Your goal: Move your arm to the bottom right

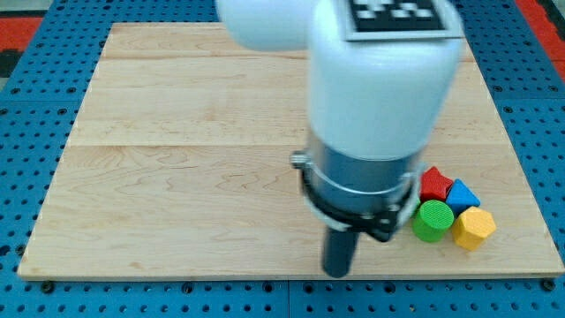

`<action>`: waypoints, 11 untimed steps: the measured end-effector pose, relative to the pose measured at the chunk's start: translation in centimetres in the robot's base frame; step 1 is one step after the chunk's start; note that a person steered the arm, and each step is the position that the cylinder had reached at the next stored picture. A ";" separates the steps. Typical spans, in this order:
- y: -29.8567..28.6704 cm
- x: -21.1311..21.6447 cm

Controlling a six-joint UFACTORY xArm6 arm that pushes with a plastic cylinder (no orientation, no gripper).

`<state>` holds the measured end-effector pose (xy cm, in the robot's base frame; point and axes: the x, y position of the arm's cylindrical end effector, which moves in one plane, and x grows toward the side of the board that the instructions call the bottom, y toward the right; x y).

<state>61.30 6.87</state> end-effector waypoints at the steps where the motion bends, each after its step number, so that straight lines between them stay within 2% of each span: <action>1: 8.6 0.0; 2: 14.4 -0.2; 4: 21.1 -1.5; 5: 19.9 -4.7; 9: 19.1 -5.8; 11: 19.1 -8.1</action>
<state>53.21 25.93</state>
